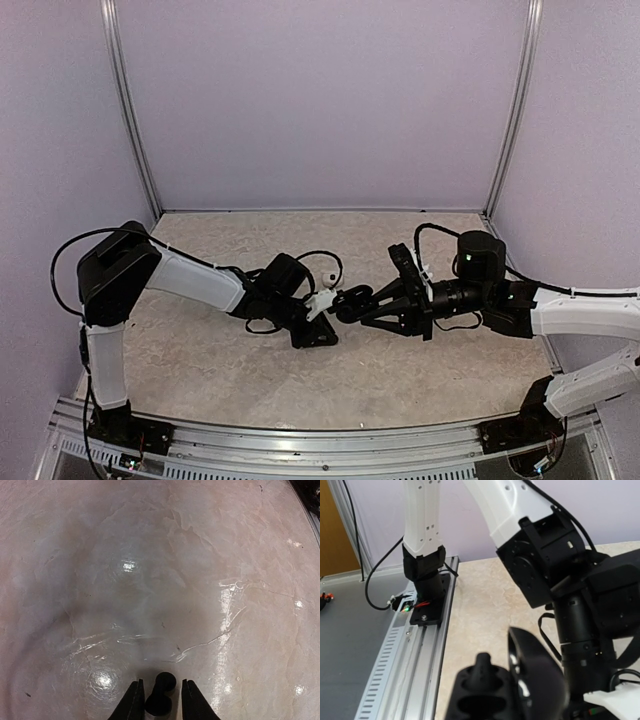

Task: Insert the wireless bluetooth earbuds into the charging case
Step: Move the right earbud to the center of the board, then pick up the right earbud from the center of the board.

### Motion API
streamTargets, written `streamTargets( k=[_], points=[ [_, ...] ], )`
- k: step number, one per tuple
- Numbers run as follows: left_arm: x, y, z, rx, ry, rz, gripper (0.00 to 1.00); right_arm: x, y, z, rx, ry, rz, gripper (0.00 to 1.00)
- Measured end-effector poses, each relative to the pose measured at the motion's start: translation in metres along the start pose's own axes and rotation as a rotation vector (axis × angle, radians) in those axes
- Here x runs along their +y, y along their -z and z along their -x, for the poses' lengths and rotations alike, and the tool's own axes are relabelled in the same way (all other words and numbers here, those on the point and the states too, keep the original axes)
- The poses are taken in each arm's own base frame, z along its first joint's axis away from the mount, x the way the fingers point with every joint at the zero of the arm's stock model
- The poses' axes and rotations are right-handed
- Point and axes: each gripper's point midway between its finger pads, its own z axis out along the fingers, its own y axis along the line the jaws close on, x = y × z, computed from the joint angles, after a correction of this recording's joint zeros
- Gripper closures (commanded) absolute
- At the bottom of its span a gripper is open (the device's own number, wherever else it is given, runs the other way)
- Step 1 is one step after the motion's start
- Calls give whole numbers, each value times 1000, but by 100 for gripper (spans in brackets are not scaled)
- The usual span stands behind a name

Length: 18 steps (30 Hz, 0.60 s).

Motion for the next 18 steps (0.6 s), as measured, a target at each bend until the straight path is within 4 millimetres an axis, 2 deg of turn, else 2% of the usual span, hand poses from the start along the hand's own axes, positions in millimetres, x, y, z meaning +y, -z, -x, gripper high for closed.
streamTargets(
  k=[5,11,18],
  points=[
    [0,0,3,-6,-4,-3,74,0,0,0,1,-2,0,100],
    [0,0,3,-5,-6,-2,81,0,0,-1,2,-2,0,100],
    [0,0,3,-5,-7,-2,82,0,0,-1,2,-3,0,100]
  ],
)
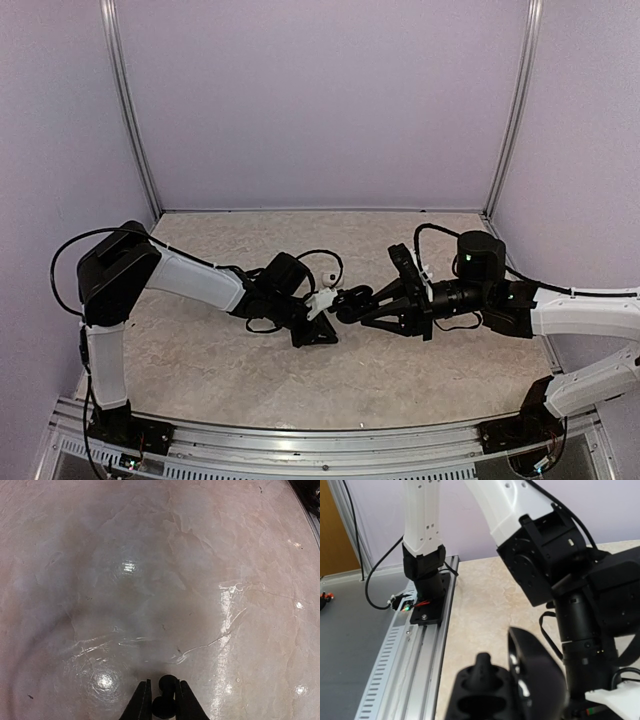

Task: Insert the wireless bluetooth earbuds into the charging case
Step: Pick up the right earbud from the center of the board.

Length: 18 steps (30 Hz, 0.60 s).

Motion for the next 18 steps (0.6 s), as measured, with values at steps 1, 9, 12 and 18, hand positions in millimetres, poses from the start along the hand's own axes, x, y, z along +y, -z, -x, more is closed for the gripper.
streamTargets(
  k=[1,9,12,18],
  points=[
    [0,0,0,0,0,0,82,0,0,0,0,0,0,100],
    [0,0,1,-1,-1,2,78,0,0,0,0,0,0,100],
    [0,0,1,-2,-1,2,78,0,0,0,0,0,0,100],
    [1,1,2,-4,-1,4,77,0,-1,-1,3,-3,1,100]
  ],
)
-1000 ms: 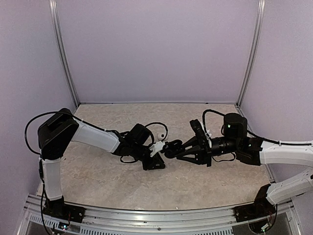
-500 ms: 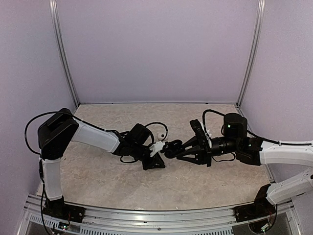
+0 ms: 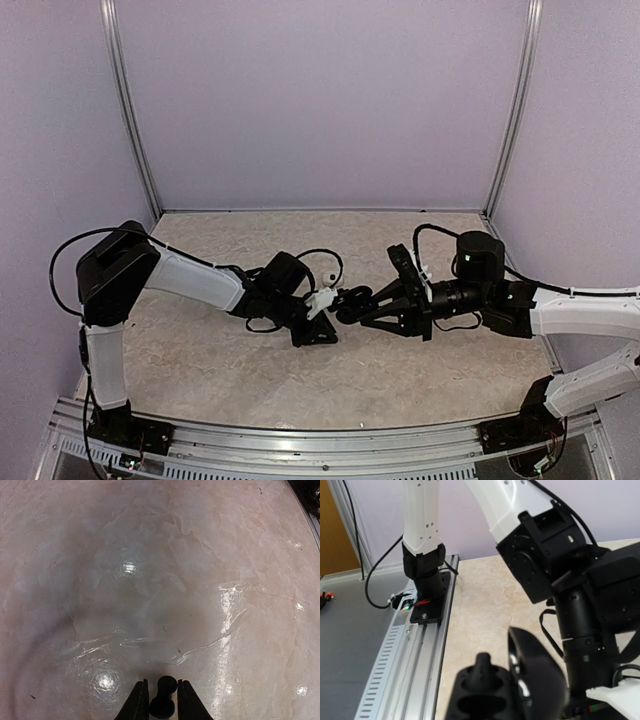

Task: Insert the wireless bluetooth earbuds into the charging case
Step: Pick up the right earbud from the center of the board.

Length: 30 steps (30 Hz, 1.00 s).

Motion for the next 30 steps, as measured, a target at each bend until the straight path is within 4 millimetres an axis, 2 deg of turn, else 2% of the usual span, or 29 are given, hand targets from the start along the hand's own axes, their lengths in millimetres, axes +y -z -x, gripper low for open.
streamTargets(
  k=[18,30],
  points=[
    [1,5,6,-19,-3,-4,83,-1,-1,-6,19,-19,2,100],
    [-1,5,5,-15,-15,-13,93,-1,-1,-8,24,-24,1,100]
  ],
)
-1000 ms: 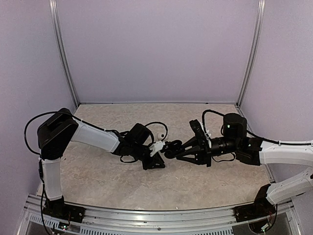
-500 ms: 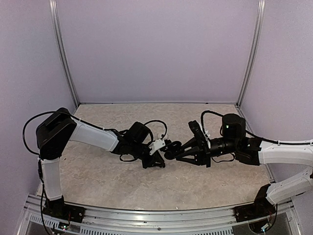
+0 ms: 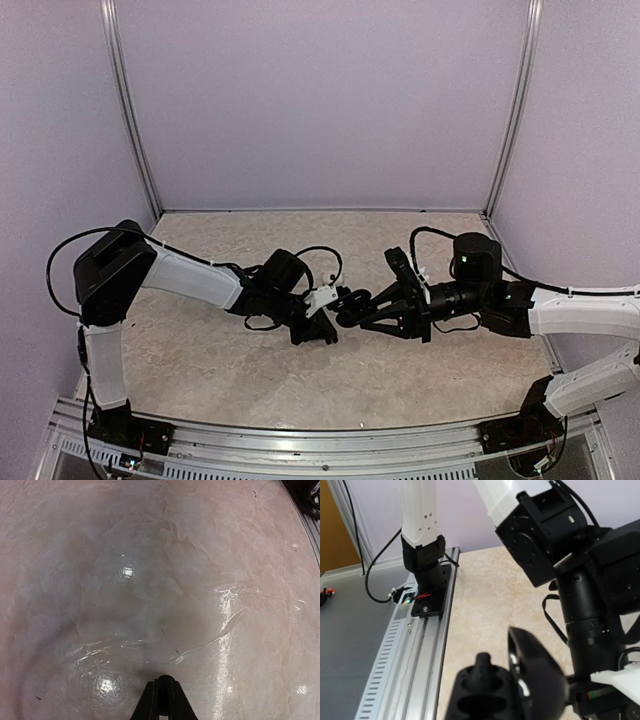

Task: Insert the wireless bluetooth earbuds into the charging case
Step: Pick up the right earbud from the center of the board.

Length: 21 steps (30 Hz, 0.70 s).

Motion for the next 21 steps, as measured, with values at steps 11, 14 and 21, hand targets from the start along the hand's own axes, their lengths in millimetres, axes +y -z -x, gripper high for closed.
streamTargets(
  k=[11,14,21],
  points=[
    [2,0,4,-13,-6,9,100,-1,0,0,0,0,-3,100],
    [3,5,3,-22,10,14,100,-1,0,1,-2,2,-8,100],
    [9,36,25,-107,29,59,100,-2,1,1,-3,2,-12,100]
  ],
)
